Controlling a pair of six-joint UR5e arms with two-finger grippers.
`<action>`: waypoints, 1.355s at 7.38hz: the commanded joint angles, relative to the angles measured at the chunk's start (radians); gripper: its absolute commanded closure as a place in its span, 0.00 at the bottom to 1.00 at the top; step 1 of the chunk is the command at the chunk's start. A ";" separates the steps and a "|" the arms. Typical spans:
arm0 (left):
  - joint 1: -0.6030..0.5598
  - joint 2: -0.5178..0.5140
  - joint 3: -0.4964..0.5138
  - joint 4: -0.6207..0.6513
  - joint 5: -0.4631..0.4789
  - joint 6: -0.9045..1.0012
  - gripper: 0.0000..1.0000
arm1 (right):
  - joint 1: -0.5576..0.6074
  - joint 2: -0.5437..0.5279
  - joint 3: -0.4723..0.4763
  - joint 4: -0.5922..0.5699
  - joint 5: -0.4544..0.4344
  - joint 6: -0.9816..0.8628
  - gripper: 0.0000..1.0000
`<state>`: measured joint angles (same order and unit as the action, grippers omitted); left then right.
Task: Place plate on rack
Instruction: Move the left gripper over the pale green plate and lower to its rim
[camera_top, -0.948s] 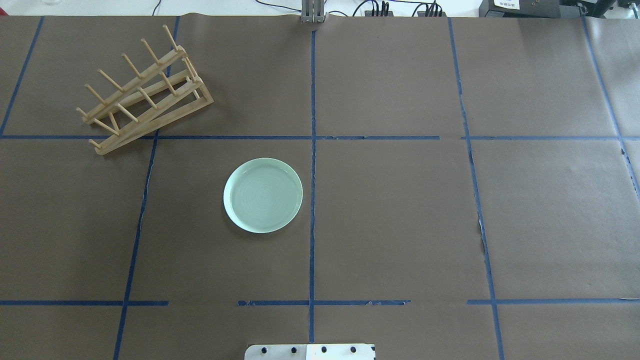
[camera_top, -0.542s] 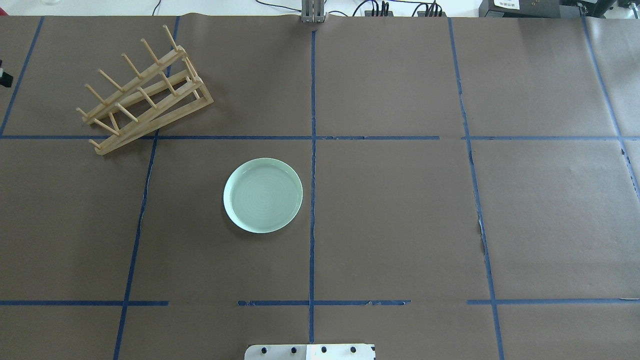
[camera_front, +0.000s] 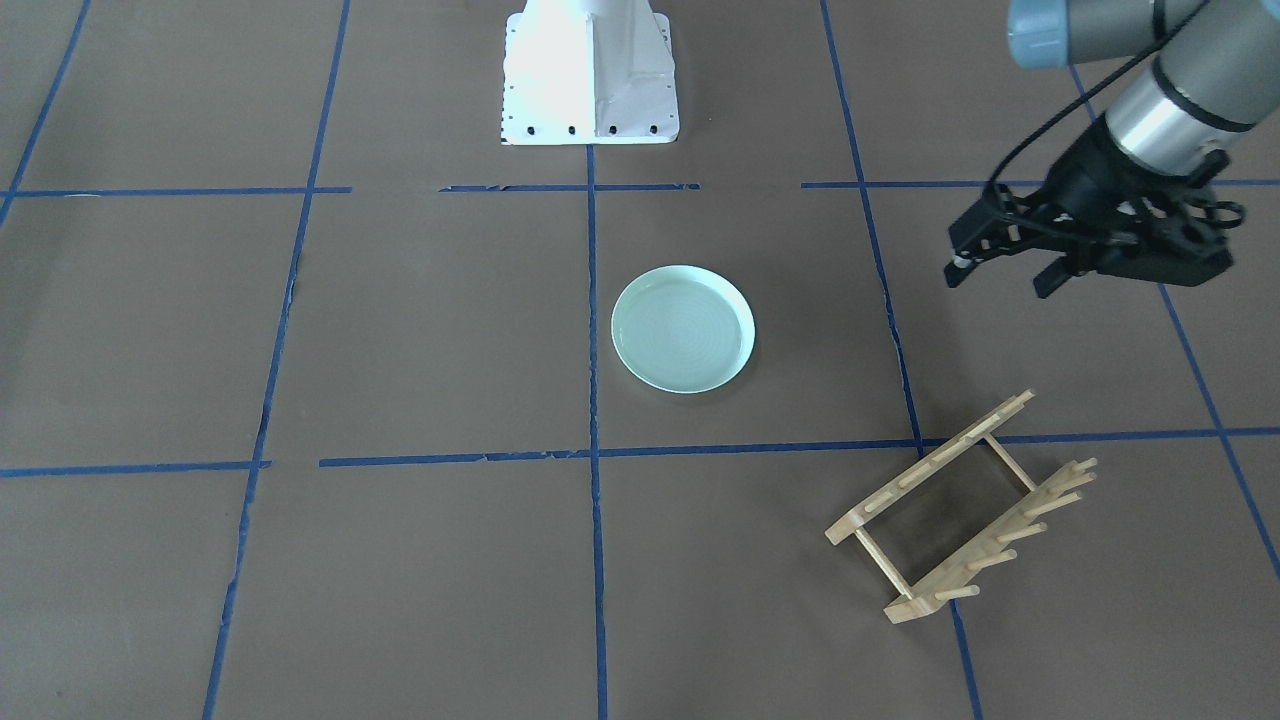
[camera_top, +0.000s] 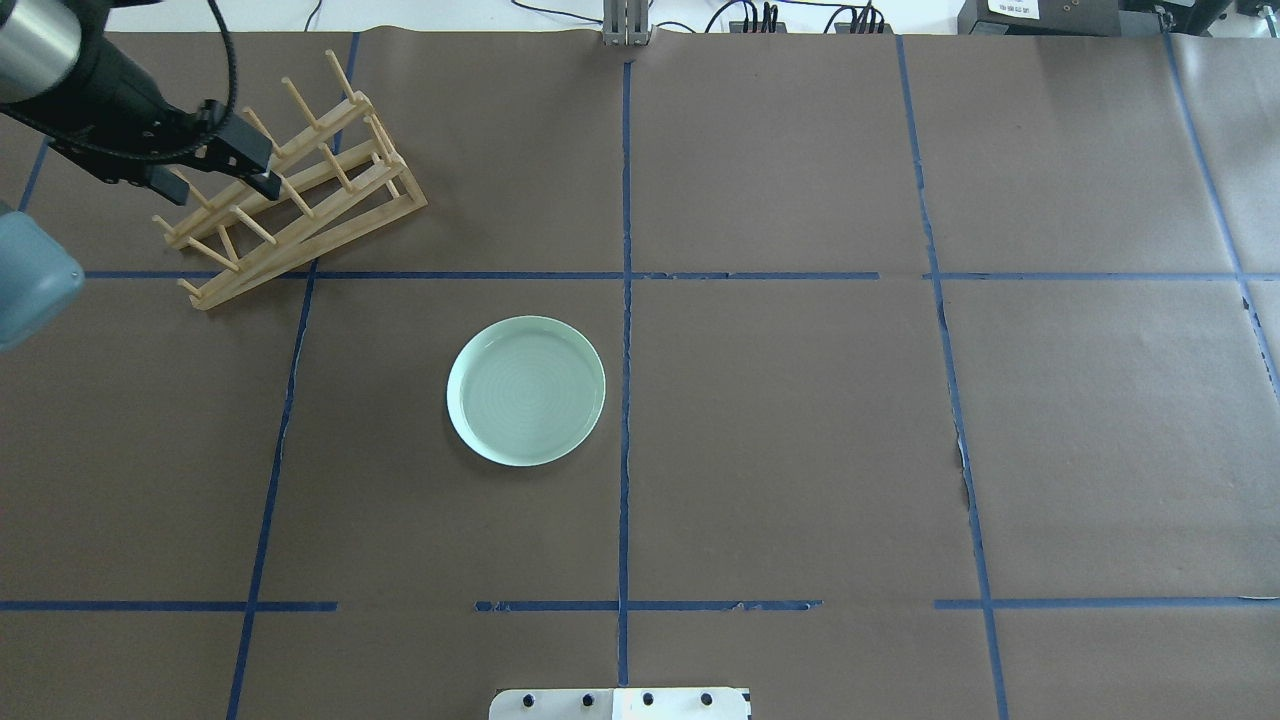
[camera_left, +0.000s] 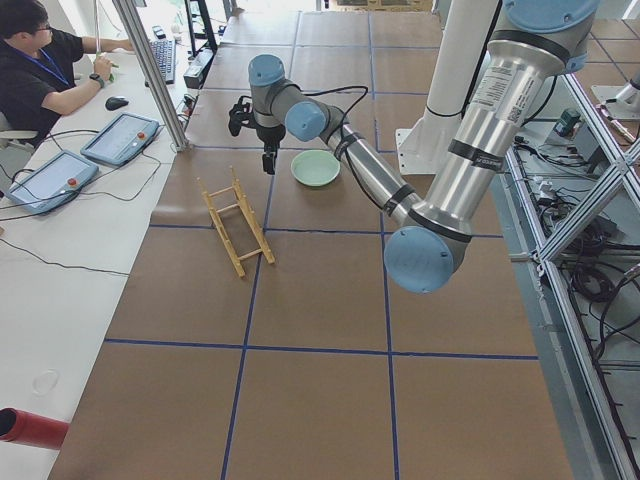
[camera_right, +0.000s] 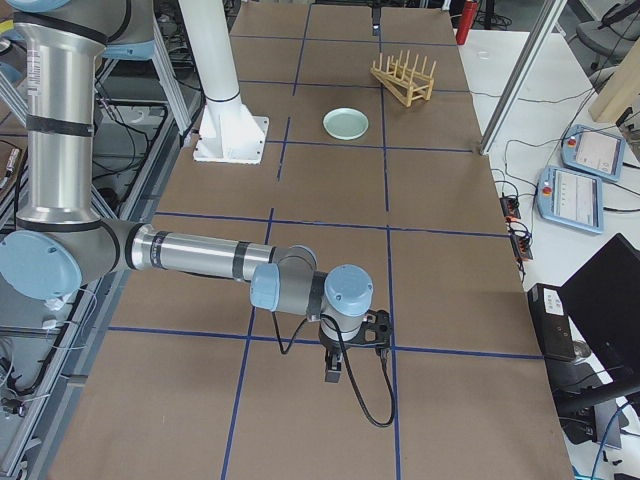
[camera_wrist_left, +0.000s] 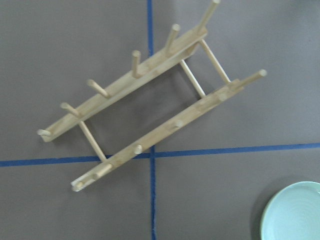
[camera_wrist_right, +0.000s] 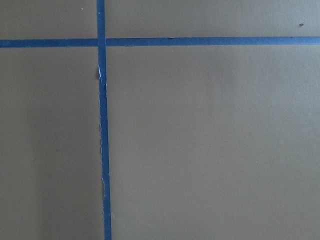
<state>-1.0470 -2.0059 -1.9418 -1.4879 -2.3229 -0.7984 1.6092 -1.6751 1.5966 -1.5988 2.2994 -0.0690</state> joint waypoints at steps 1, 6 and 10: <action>0.068 -0.069 0.001 0.008 0.002 -0.135 0.00 | 0.000 0.000 0.000 -0.001 0.000 0.000 0.00; 0.348 -0.221 0.124 0.008 0.268 -0.439 0.00 | 0.000 0.000 0.000 0.000 0.000 0.000 0.00; 0.473 -0.408 0.390 0.015 0.422 -0.524 0.00 | 0.000 0.000 0.000 0.000 0.000 0.000 0.00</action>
<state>-0.6096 -2.3567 -1.6365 -1.4749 -1.9490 -1.2898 1.6092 -1.6751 1.5969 -1.5984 2.2994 -0.0691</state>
